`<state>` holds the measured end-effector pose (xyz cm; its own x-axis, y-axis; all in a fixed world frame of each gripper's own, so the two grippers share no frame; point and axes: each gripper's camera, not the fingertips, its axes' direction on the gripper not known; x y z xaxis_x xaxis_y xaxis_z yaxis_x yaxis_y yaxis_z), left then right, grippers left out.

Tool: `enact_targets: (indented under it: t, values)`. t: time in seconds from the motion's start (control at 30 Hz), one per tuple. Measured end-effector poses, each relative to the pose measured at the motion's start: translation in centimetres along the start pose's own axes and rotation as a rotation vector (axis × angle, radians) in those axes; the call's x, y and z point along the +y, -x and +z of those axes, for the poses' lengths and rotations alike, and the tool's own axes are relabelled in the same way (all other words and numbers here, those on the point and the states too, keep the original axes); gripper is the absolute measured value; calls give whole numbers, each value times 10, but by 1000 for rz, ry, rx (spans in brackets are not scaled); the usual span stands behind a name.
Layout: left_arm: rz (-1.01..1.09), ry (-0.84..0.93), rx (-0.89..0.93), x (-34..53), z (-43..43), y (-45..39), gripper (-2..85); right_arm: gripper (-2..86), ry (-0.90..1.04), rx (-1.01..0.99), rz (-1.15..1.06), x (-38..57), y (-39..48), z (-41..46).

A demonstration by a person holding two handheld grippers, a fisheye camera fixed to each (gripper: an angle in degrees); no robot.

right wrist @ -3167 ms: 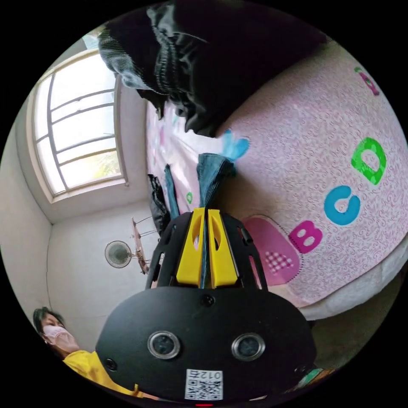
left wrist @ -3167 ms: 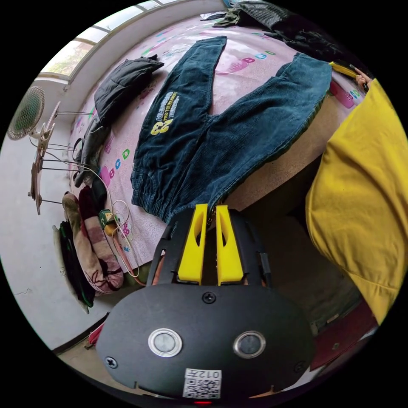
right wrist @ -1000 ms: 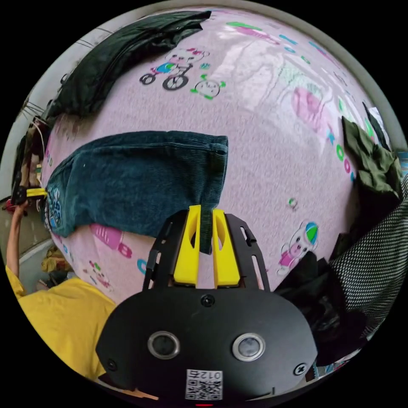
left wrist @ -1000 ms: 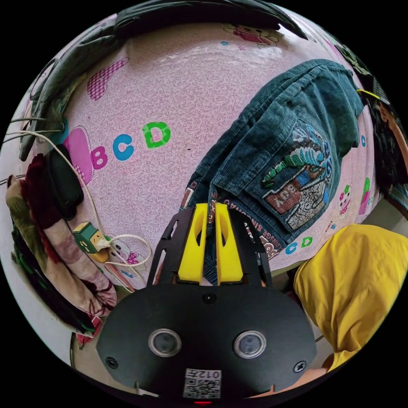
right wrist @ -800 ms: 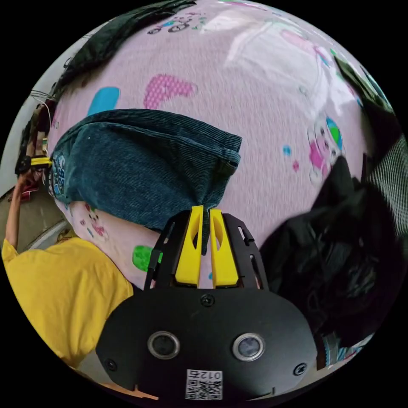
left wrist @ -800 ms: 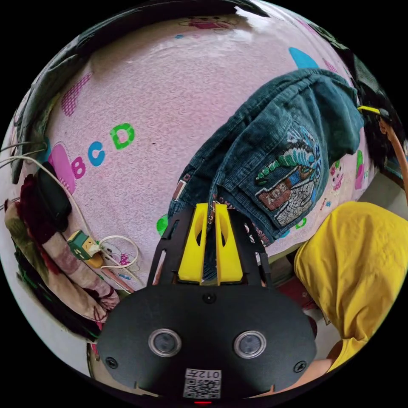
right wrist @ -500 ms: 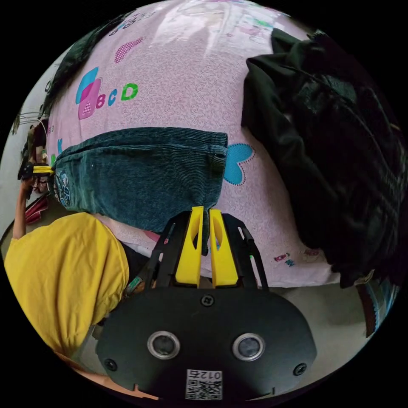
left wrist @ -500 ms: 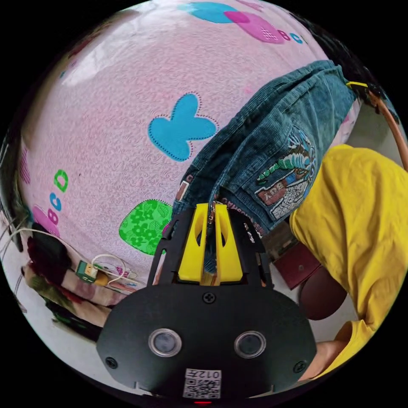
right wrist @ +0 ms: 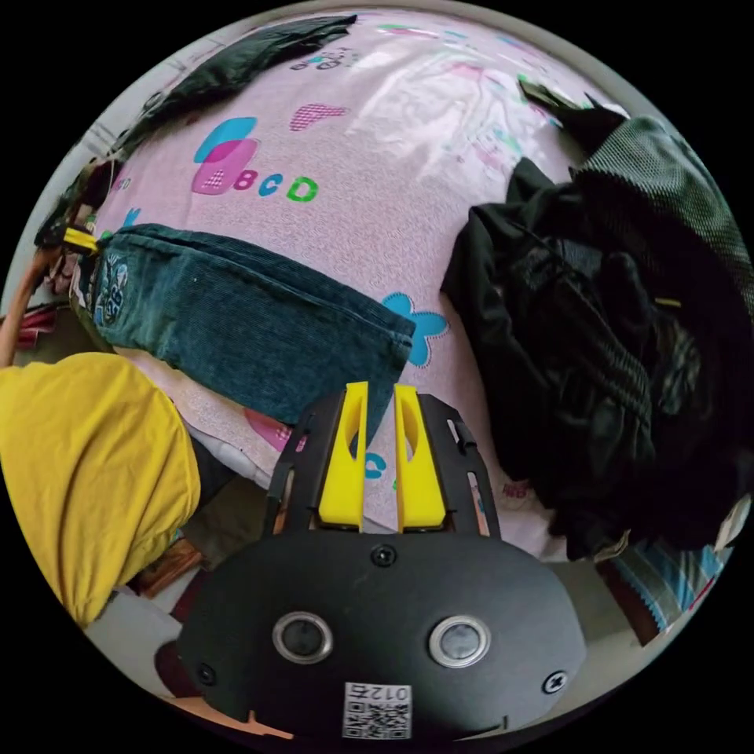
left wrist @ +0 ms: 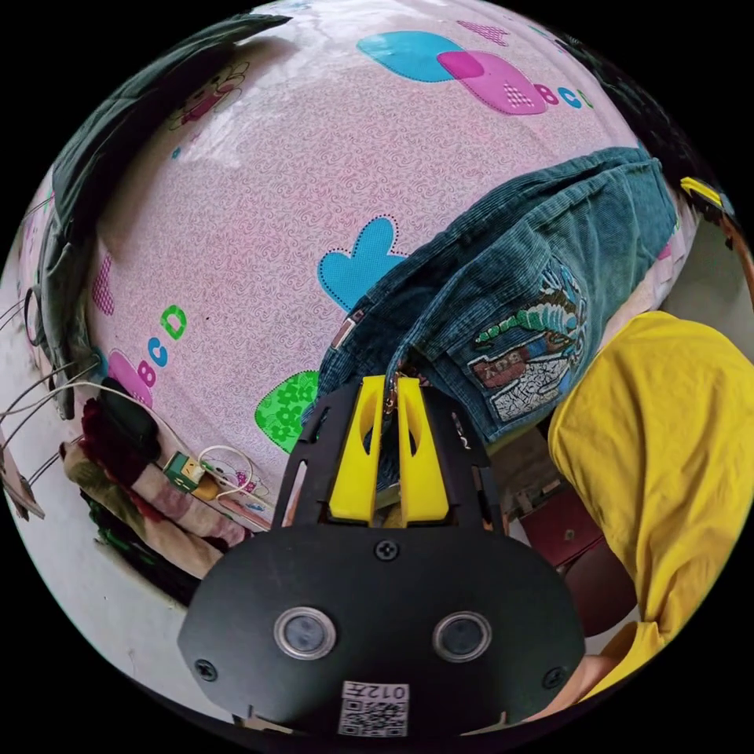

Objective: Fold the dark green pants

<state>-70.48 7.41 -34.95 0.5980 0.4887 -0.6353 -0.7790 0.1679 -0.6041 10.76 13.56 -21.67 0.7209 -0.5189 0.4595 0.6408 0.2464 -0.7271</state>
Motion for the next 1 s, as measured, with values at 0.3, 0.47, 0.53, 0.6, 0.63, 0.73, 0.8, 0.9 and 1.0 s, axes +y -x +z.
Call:
enact_targets:
  t: [0.3,0.47,0.53,0.6,0.63,0.73,0.8,0.9,1.0]
  values:
    - [-44,-37,-45,14,-12,-26,4,87,-28,40,-141,-23,0,27]
    - [-58,-39,-53,18,-18,-37,5,82,26,79,-338,-39,26,40]
    - [-62,-32,-55,17,-18,-40,6,73,75,83,-380,-44,30,48]
    - [-68,-24,-54,15,-18,-43,6,50,100,67,-406,-46,30,48]
    - [-68,-22,-52,15,-18,-43,6,36,111,71,-430,-44,30,44]
    - [-65,-7,-18,21,-27,-46,7,20,121,4,-458,-36,22,17]
    - [-53,-25,14,31,-47,-47,7,15,120,-44,-465,-31,14,-2]
    - [-48,-14,29,22,-57,-38,7,12,113,-93,-407,-39,-10,-8]
    - [-71,49,57,-13,-33,-25,7,12,166,-131,-324,-60,-24,21]
